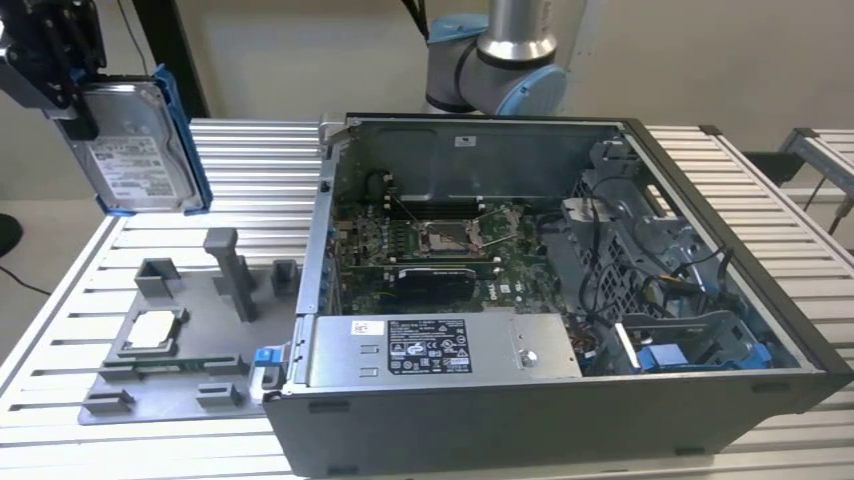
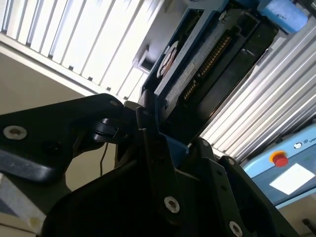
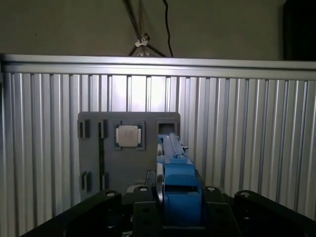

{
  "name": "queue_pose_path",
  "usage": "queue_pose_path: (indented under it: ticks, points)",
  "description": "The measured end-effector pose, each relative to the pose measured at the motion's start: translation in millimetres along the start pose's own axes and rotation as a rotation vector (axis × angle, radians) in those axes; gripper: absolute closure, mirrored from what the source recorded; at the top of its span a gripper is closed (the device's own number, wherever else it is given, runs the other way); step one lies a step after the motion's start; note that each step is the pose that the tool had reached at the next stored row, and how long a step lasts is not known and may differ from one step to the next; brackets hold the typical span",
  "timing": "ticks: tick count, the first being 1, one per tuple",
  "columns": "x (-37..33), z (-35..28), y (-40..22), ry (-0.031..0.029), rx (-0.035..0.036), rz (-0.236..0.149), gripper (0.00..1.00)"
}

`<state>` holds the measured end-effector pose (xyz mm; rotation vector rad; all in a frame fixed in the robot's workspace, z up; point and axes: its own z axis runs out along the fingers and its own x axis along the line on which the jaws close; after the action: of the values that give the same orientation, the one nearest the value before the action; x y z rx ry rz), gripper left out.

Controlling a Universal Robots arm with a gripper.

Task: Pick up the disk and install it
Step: 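Pick up the disk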

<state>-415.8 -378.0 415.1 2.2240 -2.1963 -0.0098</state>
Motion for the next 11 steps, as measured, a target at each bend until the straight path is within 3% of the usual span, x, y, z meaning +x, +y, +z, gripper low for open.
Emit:
queue_pose_path:
  ticks: [11]
  points:
    - [0.2,-14.8,0.2,0.0009,0.0000,0.000,1.00]
